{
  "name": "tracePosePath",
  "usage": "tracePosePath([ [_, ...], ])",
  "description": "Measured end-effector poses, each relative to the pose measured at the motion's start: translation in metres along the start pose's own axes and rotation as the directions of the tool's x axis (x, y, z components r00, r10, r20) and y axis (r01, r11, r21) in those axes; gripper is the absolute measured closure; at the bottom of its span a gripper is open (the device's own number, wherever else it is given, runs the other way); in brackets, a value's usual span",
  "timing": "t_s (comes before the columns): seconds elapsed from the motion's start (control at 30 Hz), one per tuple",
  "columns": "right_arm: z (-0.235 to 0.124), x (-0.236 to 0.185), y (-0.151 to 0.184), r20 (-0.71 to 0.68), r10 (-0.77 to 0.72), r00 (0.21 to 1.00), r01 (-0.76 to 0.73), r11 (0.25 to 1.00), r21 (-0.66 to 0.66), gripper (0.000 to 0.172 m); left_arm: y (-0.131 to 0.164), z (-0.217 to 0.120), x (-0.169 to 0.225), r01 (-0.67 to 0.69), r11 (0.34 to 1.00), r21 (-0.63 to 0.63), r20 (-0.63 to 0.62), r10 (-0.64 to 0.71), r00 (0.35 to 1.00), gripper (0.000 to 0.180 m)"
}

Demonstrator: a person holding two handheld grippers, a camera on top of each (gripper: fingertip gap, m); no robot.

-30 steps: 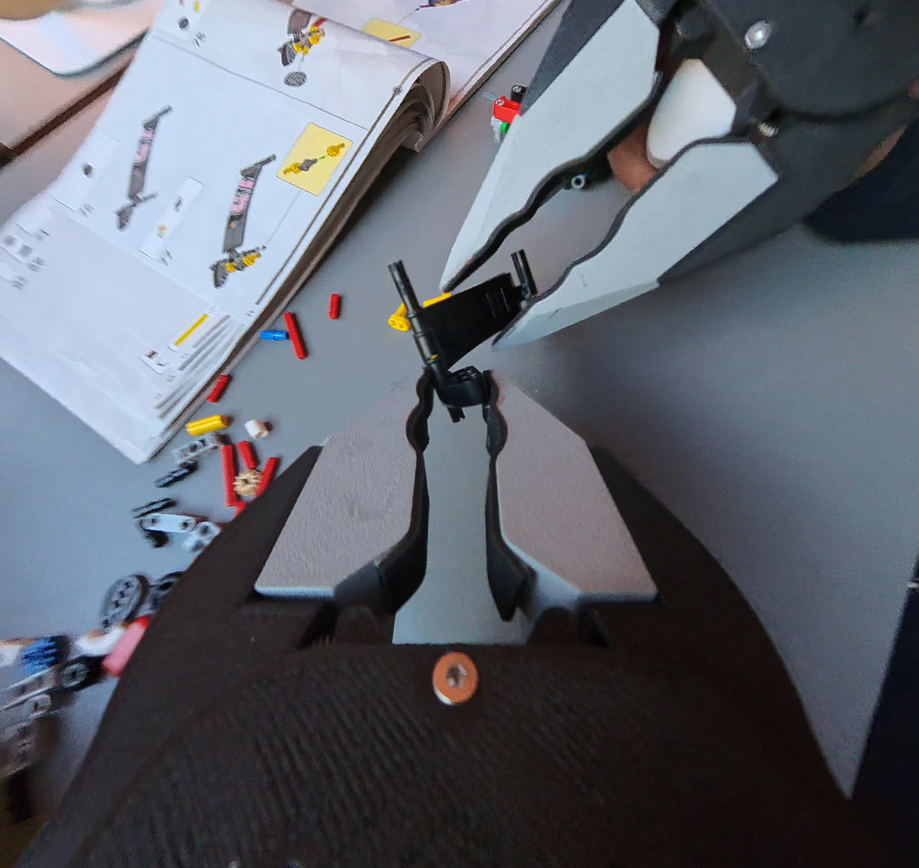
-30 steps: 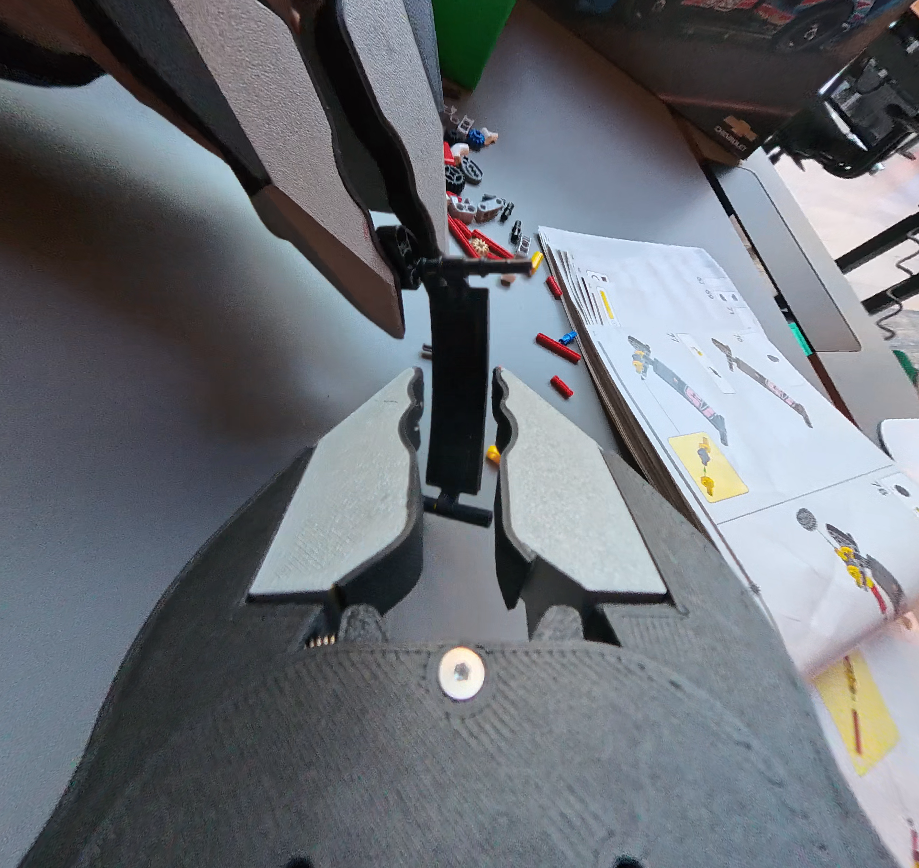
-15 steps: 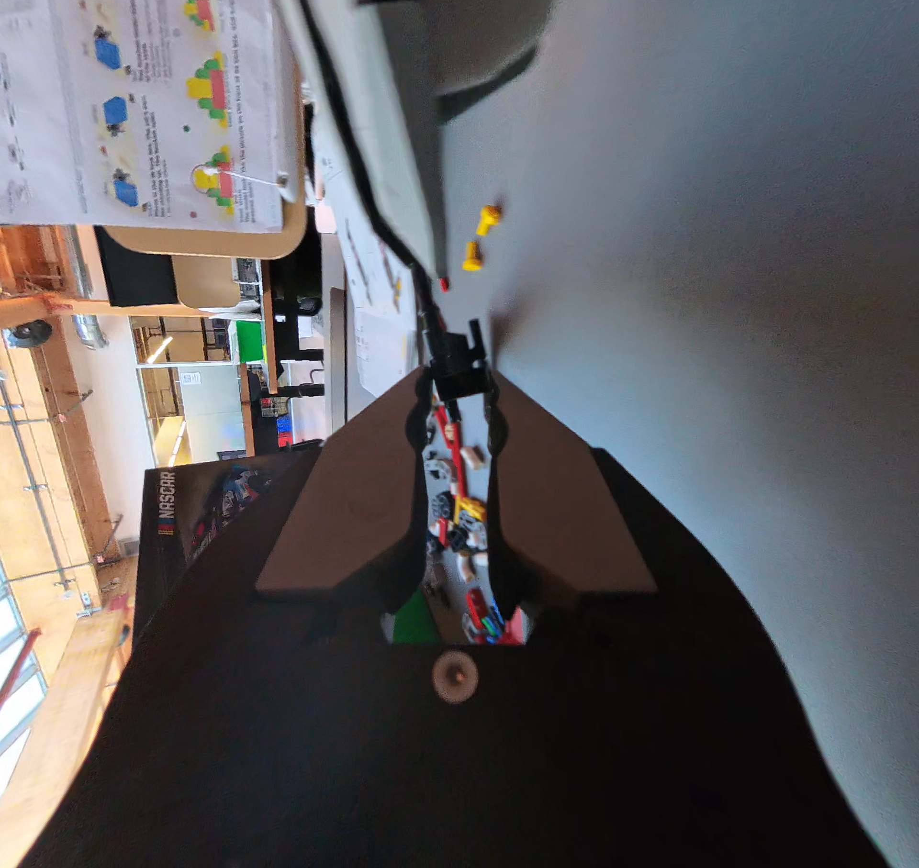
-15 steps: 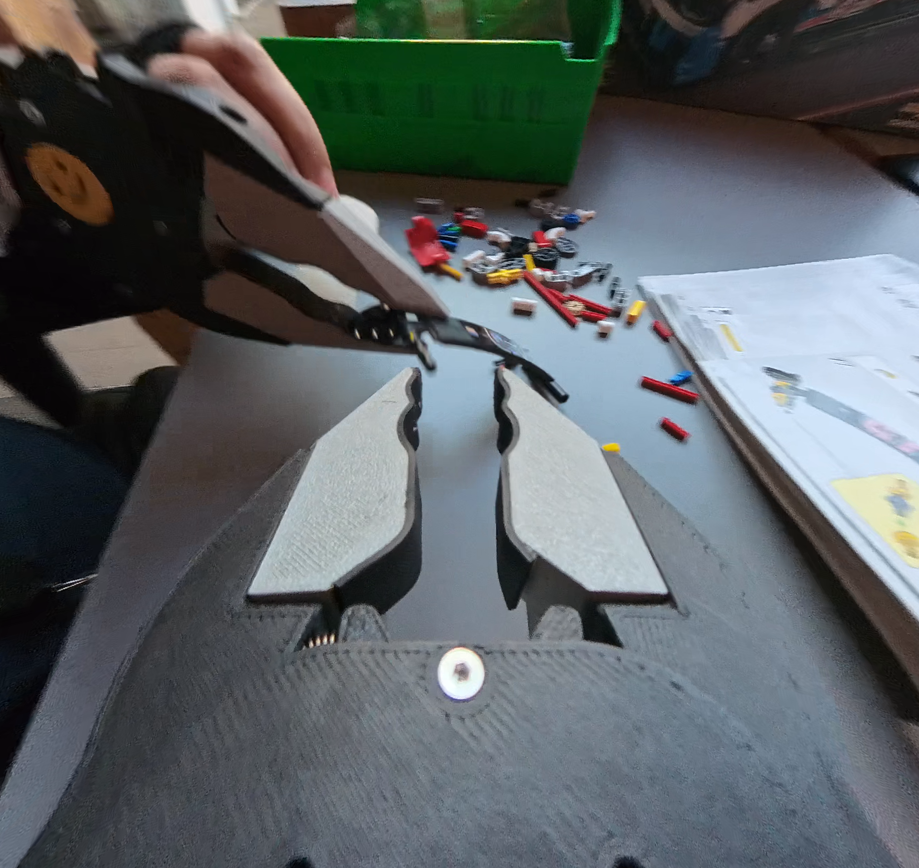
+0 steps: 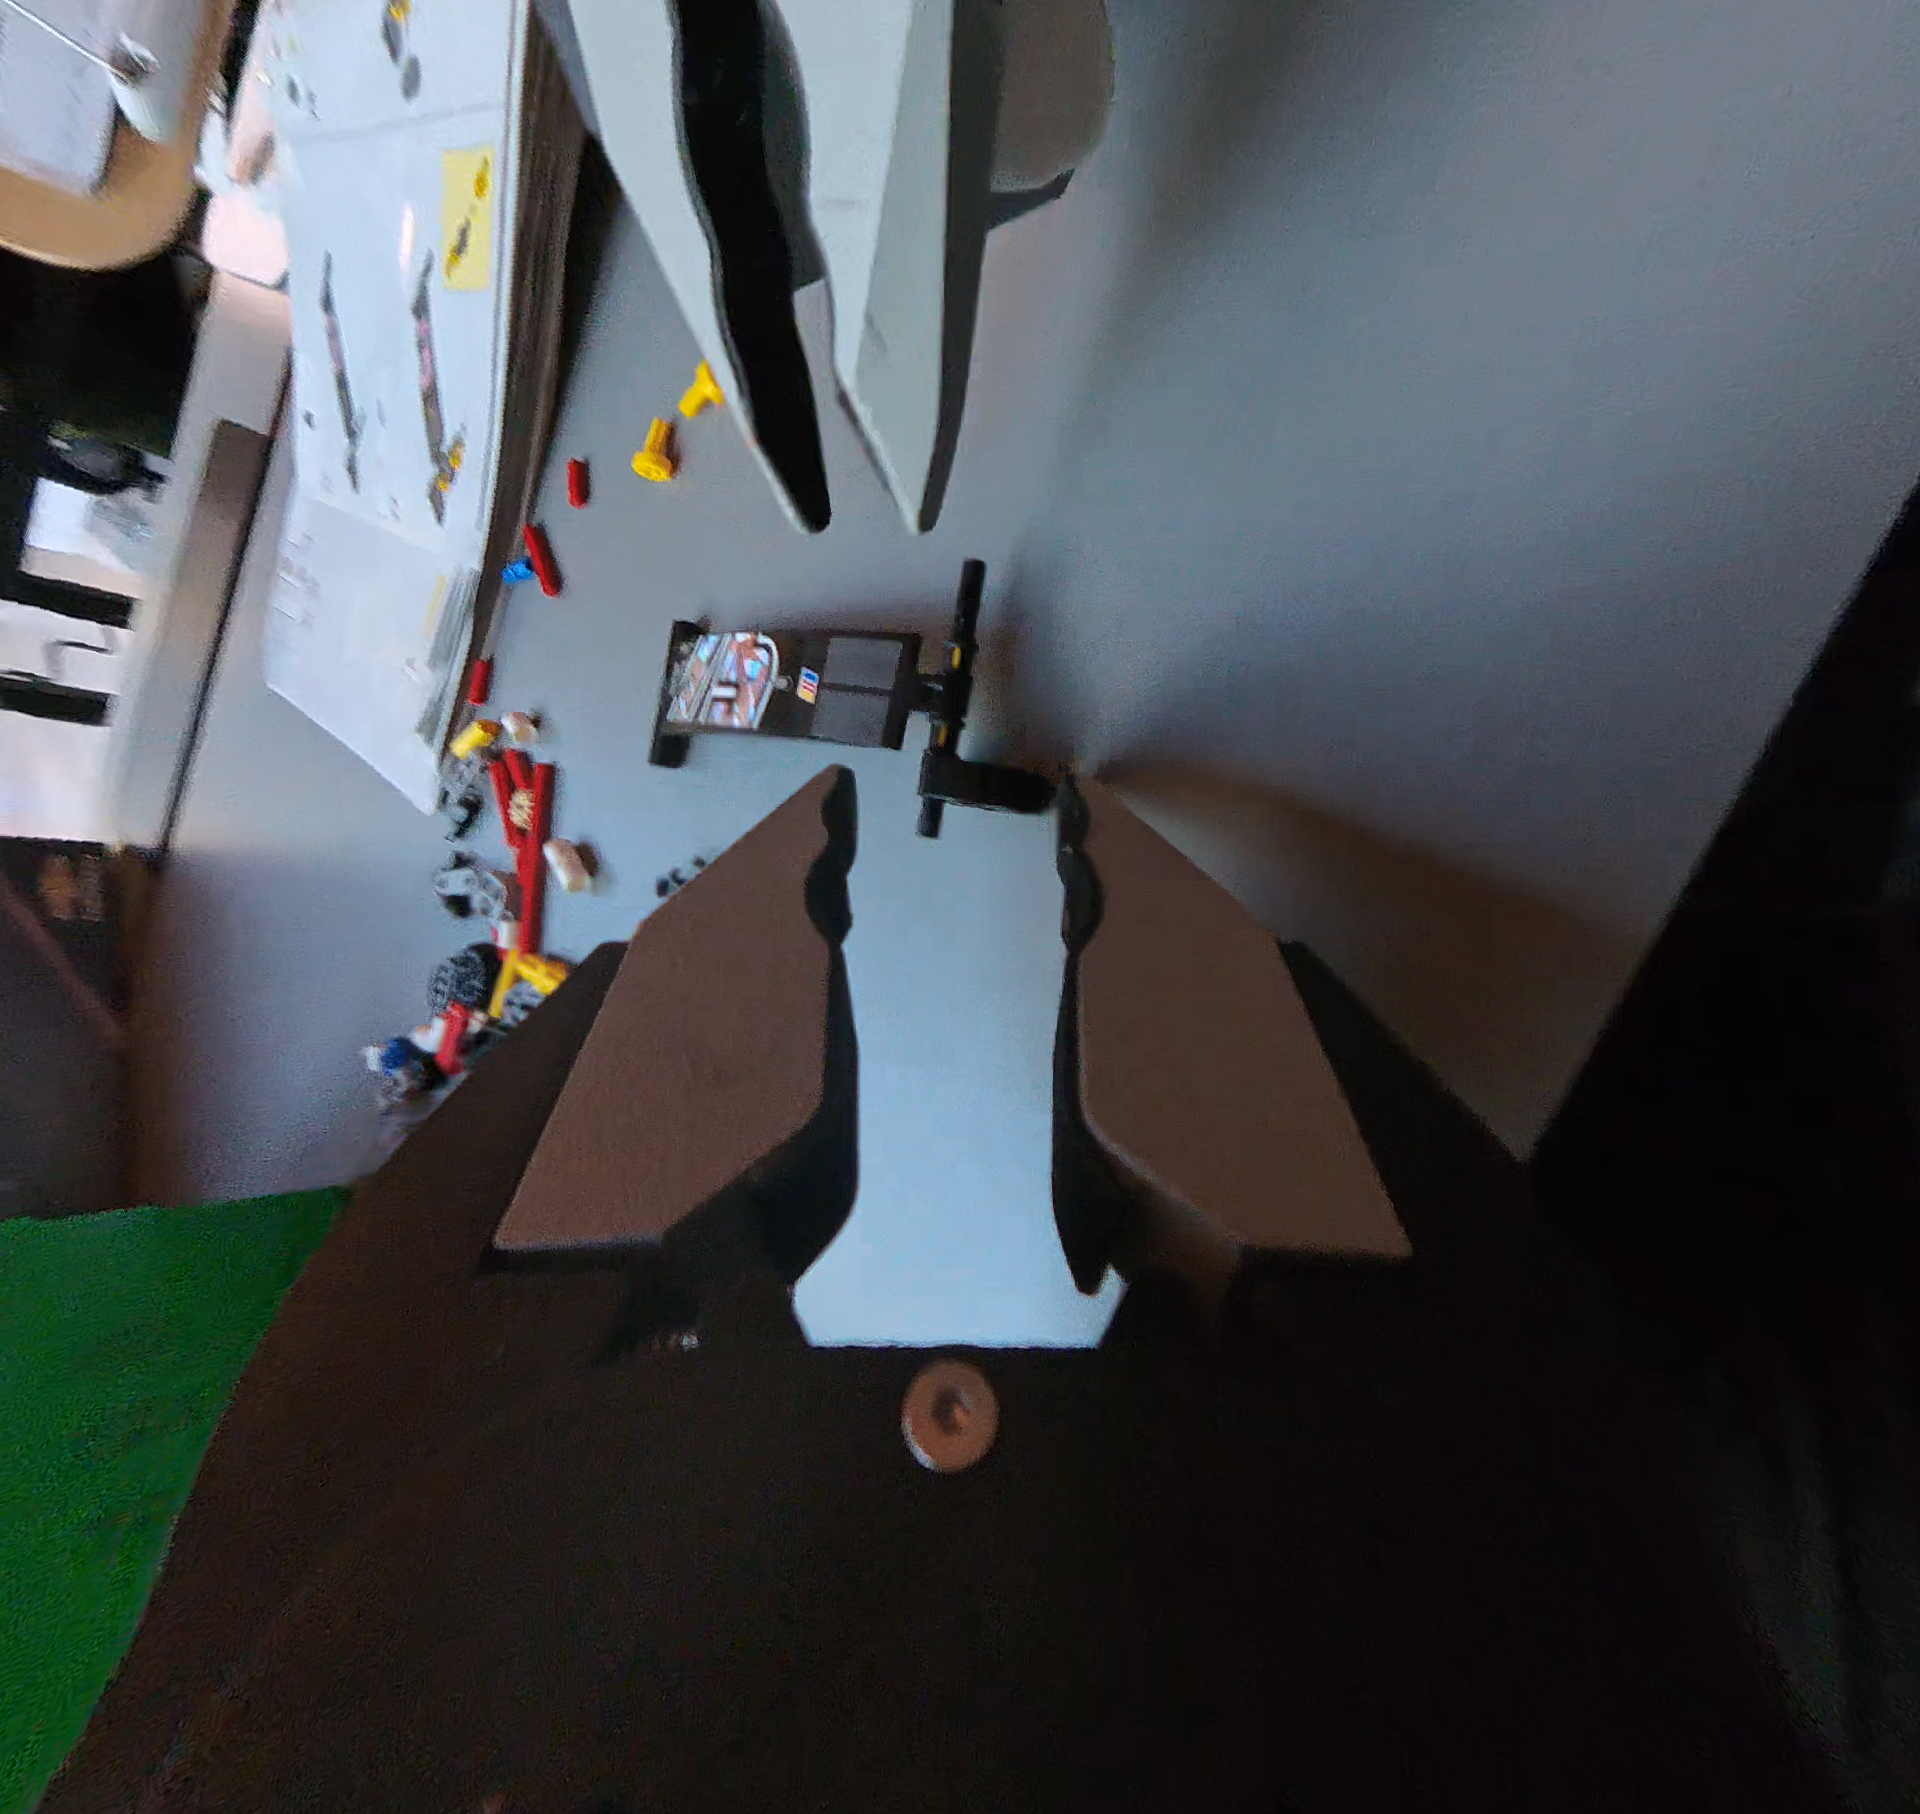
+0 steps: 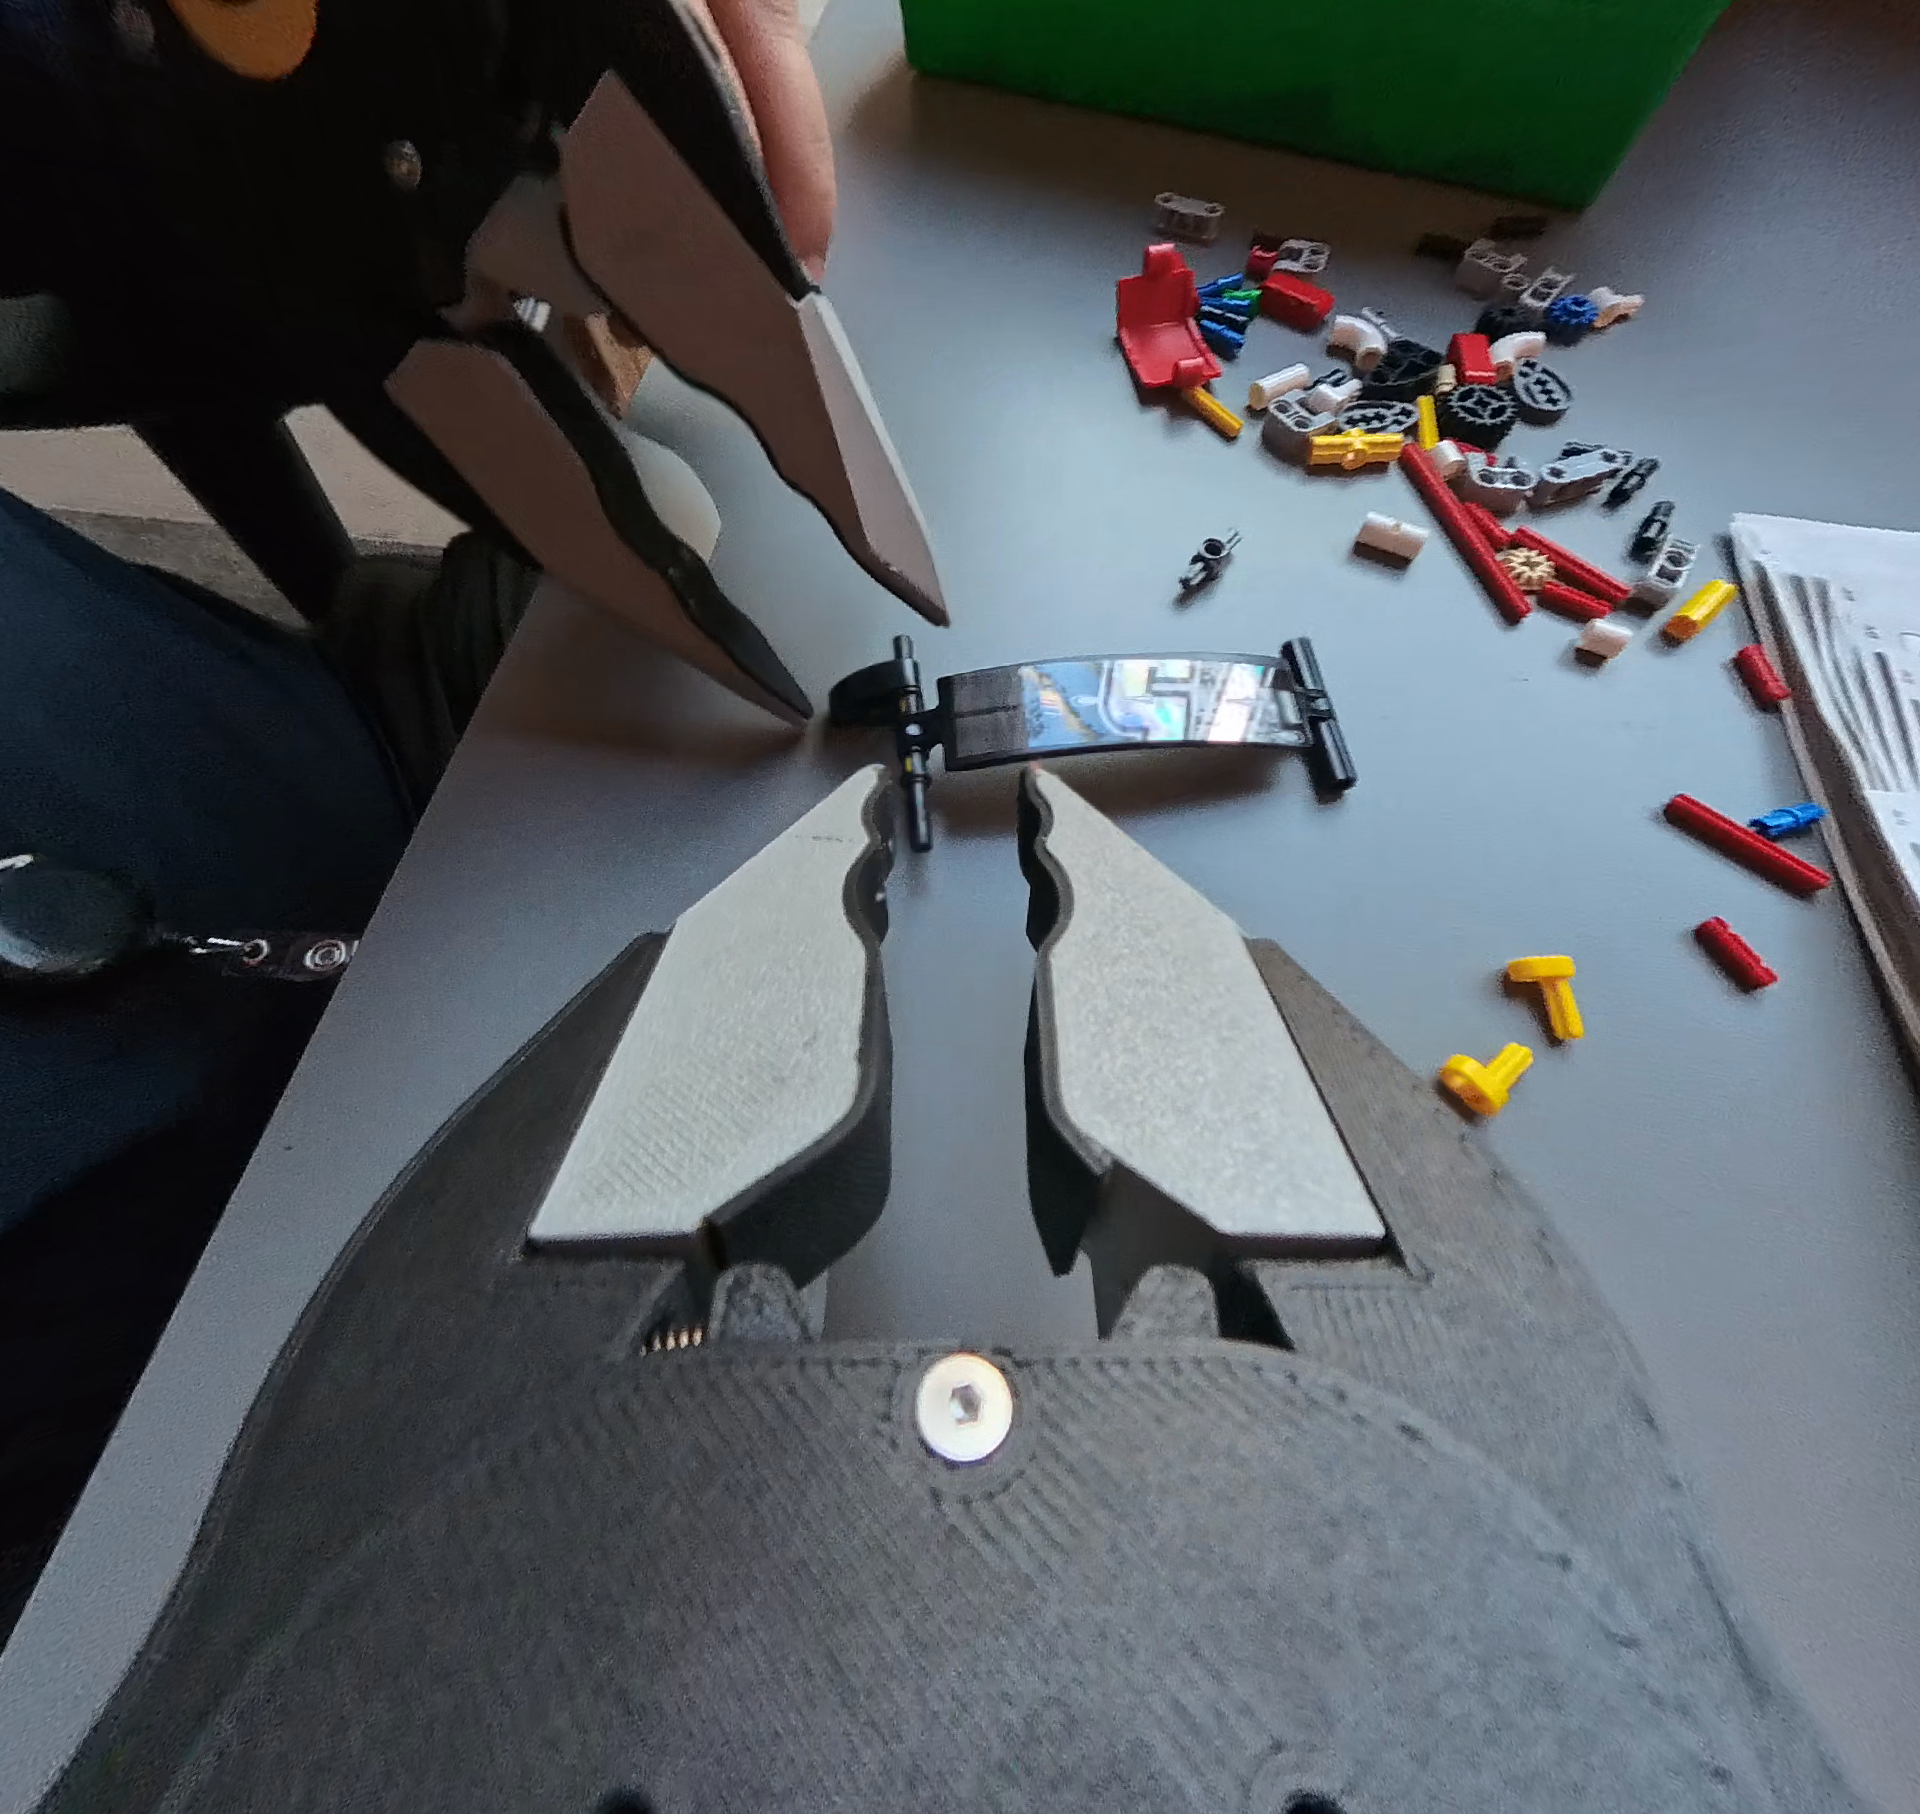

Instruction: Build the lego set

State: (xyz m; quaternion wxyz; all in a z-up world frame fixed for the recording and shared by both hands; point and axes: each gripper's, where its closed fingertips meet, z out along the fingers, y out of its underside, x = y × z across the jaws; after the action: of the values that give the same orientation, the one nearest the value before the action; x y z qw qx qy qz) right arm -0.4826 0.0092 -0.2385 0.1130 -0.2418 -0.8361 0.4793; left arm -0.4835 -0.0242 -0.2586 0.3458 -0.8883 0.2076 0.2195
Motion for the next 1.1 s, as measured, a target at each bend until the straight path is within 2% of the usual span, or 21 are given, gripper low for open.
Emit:
tracePosePath([
  [0.3, 0.007, -0.003, 0.009, -0.031, -0.041, 0.999, 0.039, 0.997, -0.066, 0.146, 0.019, -0.002, -0.003, 0.155, 0.988, 0.019, -0.169, -0.149, 0.974, 0.157],
  [0.77, 0.017, -0.005, 0.022, -0.025, -0.063, 0.998, 0.058, 0.985, -0.16, 0.145, 0.011, 0.008, 0.001, 0.192, 0.976, 0.101, -0.322, -0.15, 0.935, 0.178],
  [0.87, 0.015, -0.006, 0.018, -0.009, -0.055, 0.998, 0.053, 0.99, -0.129, 0.145, 0.018, 0.006, -0.007, 0.236, 0.967, 0.096, -0.321, -0.194, 0.927, 0.165],
  [1.0, 0.01, -0.001, 0.009, -0.021, -0.032, 0.999, 0.031, 0.997, -0.065, 0.146, 0.028, 0.004, -0.04, 0.34, 0.932, 0.124, -0.261, -0.3, 0.918, 0.163],
  [1.1, 0.005, 0.008, 0.006, -0.064, -0.029, 0.998, 0.027, 0.999, -0.035, 0.146, 0.035, 0.005, -0.068, 0.348, 0.928, 0.134, -0.174, -0.323, 0.93, 0.161],
])
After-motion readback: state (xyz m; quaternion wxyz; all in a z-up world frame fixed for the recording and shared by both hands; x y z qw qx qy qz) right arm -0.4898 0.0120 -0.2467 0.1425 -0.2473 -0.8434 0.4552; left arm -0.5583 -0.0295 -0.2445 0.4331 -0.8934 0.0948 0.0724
